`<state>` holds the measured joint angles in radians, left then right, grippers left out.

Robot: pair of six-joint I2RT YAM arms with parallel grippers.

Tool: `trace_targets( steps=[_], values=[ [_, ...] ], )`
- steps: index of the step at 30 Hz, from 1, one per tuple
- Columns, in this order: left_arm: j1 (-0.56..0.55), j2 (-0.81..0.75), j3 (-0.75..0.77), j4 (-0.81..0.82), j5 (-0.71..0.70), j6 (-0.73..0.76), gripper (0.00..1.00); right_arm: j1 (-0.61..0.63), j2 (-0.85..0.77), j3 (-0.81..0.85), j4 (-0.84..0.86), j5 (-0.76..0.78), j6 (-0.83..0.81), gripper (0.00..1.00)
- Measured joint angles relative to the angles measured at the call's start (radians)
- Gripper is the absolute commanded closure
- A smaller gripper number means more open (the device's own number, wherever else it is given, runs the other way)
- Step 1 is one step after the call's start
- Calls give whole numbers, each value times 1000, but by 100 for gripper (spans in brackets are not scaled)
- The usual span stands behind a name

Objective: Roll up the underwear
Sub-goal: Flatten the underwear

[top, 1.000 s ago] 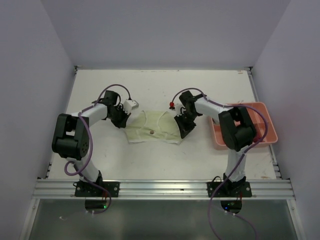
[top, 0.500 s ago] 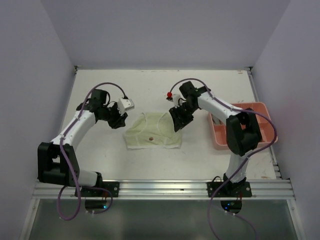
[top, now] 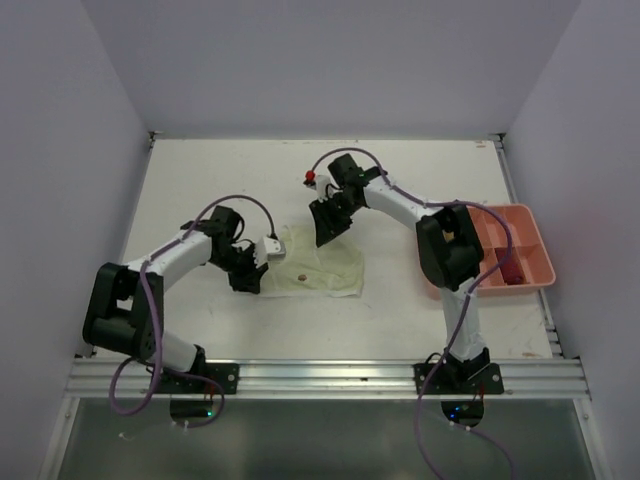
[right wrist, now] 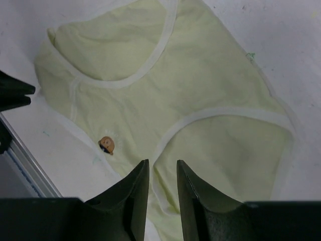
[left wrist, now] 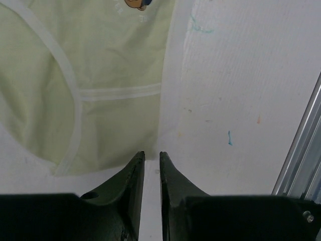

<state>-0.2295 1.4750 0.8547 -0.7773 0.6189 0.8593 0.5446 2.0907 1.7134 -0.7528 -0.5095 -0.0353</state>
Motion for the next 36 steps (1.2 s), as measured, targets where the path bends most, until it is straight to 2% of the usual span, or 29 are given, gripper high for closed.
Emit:
trace_targets(
  steps=[4, 10, 13, 16, 17, 18, 21, 26, 29, 33, 36],
  values=[
    [-56, 38, -57, 31, -33, 1, 85, 14, 140, 16, 29, -11, 37, 69],
    [-92, 47, -84, 40, -54, 42, 87, 16, 243, 142, 45, -36, 66, 71],
    [-140, 29, -92, 38, -69, 73, 79, 25, 295, 229, 46, -37, 71, 70],
    [-238, 25, -92, 28, -66, 94, 69, 42, 353, 335, 45, -39, 75, 63],
    [-271, 26, -89, 26, -62, 95, 63, 50, 367, 364, 44, -40, 75, 54],
    [-307, 28, -87, 27, -55, 94, 61, 58, 378, 388, 44, -41, 78, 51],
    [-376, 32, -76, 28, -12, 63, 53, 74, 372, 404, 43, -43, 60, 47],
    [-385, -21, -3, 57, 92, -59, 53, 71, 253, 321, 24, -16, -14, 50],
    [-364, -101, 89, 104, 123, -147, 55, 45, 56, 154, 27, 20, -42, 51],
    [-216, -100, 194, 175, 162, -201, 56, 17, -188, -21, 43, 54, -61, 51],
    [-117, -26, 233, 180, 164, -182, 56, 14, -268, -98, 49, 65, -68, 52]
  ],
)
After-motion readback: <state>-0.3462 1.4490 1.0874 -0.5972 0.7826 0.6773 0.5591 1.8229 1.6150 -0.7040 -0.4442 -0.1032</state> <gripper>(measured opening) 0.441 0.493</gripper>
